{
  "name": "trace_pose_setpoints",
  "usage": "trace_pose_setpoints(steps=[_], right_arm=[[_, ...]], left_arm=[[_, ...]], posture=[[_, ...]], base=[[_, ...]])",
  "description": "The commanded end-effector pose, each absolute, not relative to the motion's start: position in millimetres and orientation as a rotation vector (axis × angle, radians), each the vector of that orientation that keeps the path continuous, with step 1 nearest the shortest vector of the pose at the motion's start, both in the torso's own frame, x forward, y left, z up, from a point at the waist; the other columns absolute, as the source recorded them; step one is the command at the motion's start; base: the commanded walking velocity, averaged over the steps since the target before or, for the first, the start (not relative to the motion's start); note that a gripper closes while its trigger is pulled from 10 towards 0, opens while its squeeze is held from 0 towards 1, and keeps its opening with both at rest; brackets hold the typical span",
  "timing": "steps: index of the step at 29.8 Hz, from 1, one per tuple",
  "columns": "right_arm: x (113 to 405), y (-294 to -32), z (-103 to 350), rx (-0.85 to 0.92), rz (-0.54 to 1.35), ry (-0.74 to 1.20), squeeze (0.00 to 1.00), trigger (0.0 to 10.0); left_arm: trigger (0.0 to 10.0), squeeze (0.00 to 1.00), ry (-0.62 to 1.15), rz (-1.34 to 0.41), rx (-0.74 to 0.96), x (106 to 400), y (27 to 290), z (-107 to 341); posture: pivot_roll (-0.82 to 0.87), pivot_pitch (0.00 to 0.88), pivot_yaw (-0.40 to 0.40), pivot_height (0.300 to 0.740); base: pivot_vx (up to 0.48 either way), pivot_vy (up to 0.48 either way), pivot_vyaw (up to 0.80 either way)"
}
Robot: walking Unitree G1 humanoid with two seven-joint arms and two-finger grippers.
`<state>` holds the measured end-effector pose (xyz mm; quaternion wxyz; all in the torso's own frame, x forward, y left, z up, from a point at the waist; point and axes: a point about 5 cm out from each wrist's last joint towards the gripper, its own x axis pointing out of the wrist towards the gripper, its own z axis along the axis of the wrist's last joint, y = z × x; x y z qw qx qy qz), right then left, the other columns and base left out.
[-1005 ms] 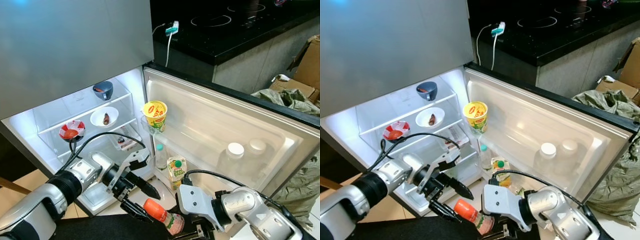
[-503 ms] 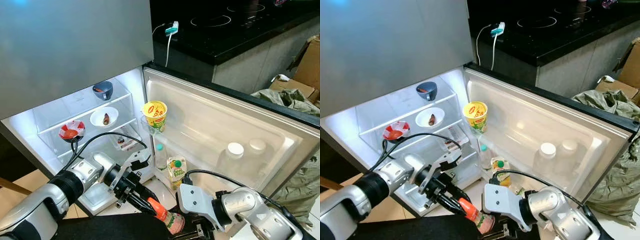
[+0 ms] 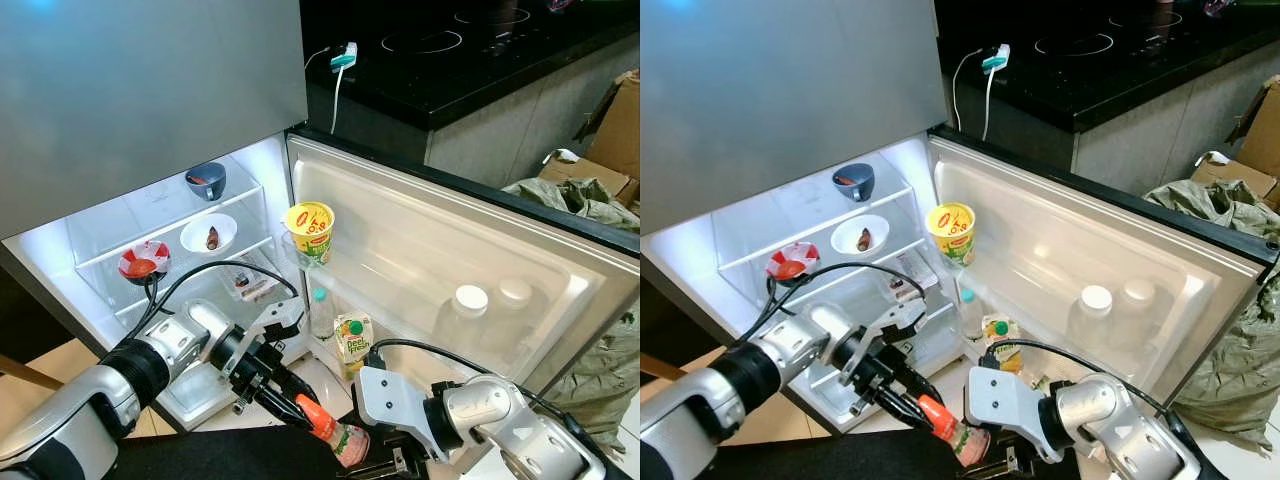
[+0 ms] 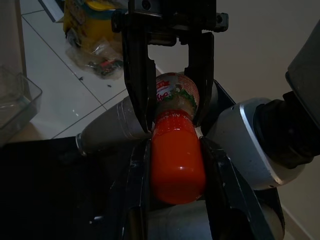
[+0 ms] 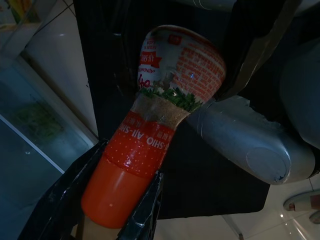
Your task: Restocking fridge
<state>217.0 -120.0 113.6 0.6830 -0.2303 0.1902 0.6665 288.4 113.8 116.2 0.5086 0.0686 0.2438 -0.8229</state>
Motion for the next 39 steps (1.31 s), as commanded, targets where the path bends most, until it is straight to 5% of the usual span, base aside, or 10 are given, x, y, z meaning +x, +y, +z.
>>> trace_pose_setpoints(steps=[1,2,14,15,16,18,19,20,21,39], right_arm=[[213.4,-116.6,115.0,-0.517,1.513,0.419,0.00,10.0],[213.6,-116.7,114.9,-0.518,1.512,0.420,0.00,10.0],[213.4,-117.0,114.9,-0.518,1.507,0.422,0.00,10.0],[213.3,-117.1,114.9,-0.518,1.506,0.422,0.00,10.0],[213.4,-117.0,115.0,-0.518,1.506,0.422,0.00,10.0],[213.3,-117.0,115.0,-0.518,1.505,0.422,0.00,10.0],[213.3,-117.0,115.0,-0.518,1.505,0.422,0.00,10.0],[213.4,-116.9,115.2,-0.518,1.505,0.422,0.00,10.0],[213.1,-117.2,115.3,-0.518,1.506,0.423,0.00,10.0],[213.4,-117.3,116.8,-0.509,1.504,0.422,0.00,10.0]], left_arm=[[5.5,0.00,0.568,-1.987,0.196,290.9,112.8,119.0],[10.0,0.00,0.562,-1.986,0.202,291.6,112.5,119.3],[10.0,0.00,0.556,-1.977,0.207,293.3,110.4,118.0],[10.0,0.16,0.561,-1.975,0.198,293.4,110.2,118.0],[10.0,0.98,0.560,-1.974,0.195,293.5,110.0,118.0],[10.0,1.00,0.558,-1.975,0.196,293.4,109.7,117.9],[10.0,1.00,0.558,-1.975,0.196,293.4,109.7,117.9],[10.0,0.80,0.550,-1.975,0.206,293.7,109.3,117.8],[10.0,0.00,0.544,-1.978,0.217,293.3,108.4,117.0],[10.0,0.00,0.538,-1.984,0.228,291.4,106.7,113.8]], posture=[[-0.23,0.079,0.116,0.740],[-0.23,0.079,0.116,0.740],[-0.23,0.082,0.113,0.740],[-0.23,0.082,0.113,0.740],[-0.23,0.082,0.113,0.740],[-0.23,0.082,0.113,0.740],[-0.23,0.082,0.113,0.740],[-0.23,0.082,0.113,0.740],[-0.23,0.080,0.111,0.740],[-0.23,0.077,0.107,0.740]], base=[[0.000,0.000,0.00],[0.000,0.000,0.00],[0.000,0.000,0.00],[0.000,0.000,0.00],[0.000,0.000,0.00],[0.000,0.000,0.00],[0.000,0.000,0.00],[0.000,0.000,0.00],[0.000,0.000,0.00],[0.000,0.000,0.00]])
